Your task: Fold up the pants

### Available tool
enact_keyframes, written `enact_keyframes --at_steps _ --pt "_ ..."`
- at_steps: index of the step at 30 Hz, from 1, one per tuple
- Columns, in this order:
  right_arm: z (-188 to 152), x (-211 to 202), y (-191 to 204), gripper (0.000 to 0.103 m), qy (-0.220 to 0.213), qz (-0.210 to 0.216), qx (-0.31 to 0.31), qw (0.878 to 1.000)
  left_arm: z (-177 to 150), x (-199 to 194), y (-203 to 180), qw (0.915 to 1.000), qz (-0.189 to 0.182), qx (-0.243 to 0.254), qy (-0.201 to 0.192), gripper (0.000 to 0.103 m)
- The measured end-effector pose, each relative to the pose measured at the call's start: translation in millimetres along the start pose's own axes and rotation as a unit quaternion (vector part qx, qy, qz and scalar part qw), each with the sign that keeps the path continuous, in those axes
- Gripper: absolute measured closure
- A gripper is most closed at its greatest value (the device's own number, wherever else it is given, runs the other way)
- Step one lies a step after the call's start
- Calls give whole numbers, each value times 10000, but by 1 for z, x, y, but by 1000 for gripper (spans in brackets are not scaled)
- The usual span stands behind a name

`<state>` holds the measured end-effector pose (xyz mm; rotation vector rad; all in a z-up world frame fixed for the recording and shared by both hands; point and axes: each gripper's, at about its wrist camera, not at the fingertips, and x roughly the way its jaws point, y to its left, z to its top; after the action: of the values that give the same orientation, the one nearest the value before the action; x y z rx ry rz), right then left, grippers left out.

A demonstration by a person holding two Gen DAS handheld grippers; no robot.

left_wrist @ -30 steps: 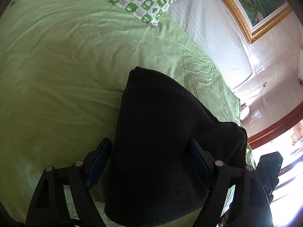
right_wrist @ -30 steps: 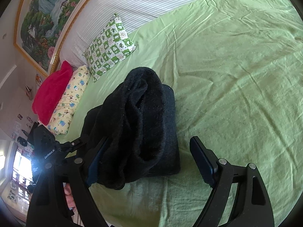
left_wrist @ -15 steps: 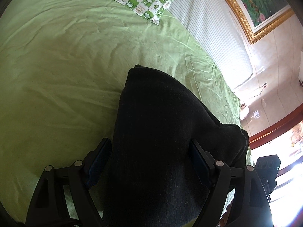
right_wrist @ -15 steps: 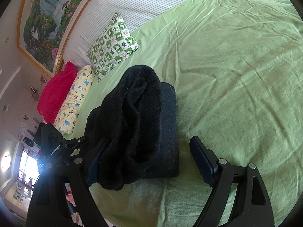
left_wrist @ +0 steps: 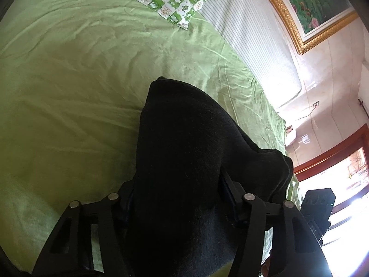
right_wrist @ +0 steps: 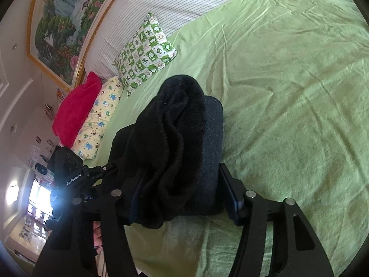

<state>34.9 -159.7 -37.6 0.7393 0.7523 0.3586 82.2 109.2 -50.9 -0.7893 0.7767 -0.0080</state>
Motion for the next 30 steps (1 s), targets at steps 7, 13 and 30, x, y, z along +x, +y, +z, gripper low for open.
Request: enact_keyframes --at_steps 7,13,30 --pt "2 -4 13 51 -42 -73 -228 9997 -2 -19 -9 9998 -91 125 -106 61" --pt "2 -11 30 53 -110 7 -426 9990 -6 -37 -13 9996 -56 203 -196 64" --pt "1 18 82 56 47 437 -877 9952 -10 -109 -16 9881 1009 624 -975 67"
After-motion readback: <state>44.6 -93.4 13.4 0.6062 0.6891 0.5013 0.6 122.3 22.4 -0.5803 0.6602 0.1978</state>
